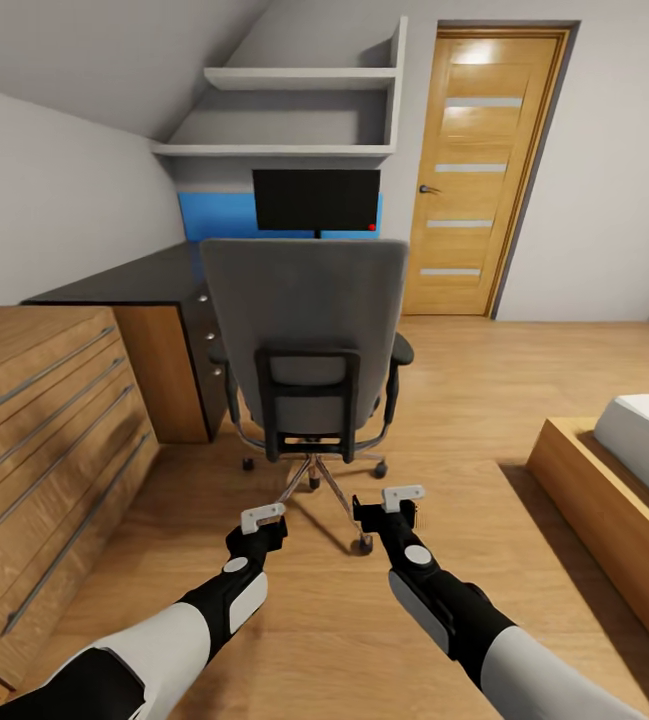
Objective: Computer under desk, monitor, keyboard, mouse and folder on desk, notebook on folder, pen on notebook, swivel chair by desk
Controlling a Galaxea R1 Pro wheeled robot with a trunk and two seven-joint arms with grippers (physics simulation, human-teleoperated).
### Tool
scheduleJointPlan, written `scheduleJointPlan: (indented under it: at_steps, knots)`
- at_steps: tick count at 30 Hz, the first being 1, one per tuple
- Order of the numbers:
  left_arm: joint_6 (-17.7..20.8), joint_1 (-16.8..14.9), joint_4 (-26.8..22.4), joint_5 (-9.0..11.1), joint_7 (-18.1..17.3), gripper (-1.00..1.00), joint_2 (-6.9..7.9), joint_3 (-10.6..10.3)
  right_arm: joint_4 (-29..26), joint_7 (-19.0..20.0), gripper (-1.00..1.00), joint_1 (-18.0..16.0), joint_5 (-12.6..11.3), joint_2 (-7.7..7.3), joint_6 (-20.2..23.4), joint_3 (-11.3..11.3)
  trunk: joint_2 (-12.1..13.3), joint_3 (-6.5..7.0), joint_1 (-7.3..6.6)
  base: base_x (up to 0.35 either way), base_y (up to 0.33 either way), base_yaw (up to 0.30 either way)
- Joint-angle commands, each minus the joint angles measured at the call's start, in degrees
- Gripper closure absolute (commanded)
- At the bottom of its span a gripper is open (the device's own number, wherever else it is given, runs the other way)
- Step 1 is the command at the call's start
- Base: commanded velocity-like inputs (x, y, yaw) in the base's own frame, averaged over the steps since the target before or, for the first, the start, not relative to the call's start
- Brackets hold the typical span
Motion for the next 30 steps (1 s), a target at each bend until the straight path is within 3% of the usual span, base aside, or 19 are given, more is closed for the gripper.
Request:
scheduleJointPlan:
  at_steps: [1, 13, 20, 30]
  knots:
    - [-0.19, -0.05, 0.03, 0.36, 0.24, -1.00, 0.00, -0.49, 0.00, -0.52, -1.00, -0.03, -0.55, 0.32, -0.48, 0.44, -0.02, -0.05, -0.01, 0.002, 0.000, 0.190]
    - [-0.24, -0.05, 0.05, 0.35, 0.19, -1.00, 0.00, -0.50, 0.04, -0.64, -1.00, 0.02, -0.47, 0.95, -0.67, 0.38, -0.02, -0.05, -0.01, 0.022, 0.001, 0.243]
    - [-0.25, -0.05, 0.05, 0.36, 0.24, -1.00, -0.03, -0.50, 0.08, -0.64, -1.00, 0.05, -0.40, 0.60, -1.05, 0.25, -0.02, -0.05, -0.01, 0.123, 0.006, 0.074]
    - [-0.01, -0.05, 0.02, 0.37, 0.23, -1.00, -0.77, -0.71, 0.25, -1.25, -1.00, 1.60, 0.37, 0.20, -8.88, 0.27, -0.02, -0.05, -0.01, 0.010, 0.000, 0.005]
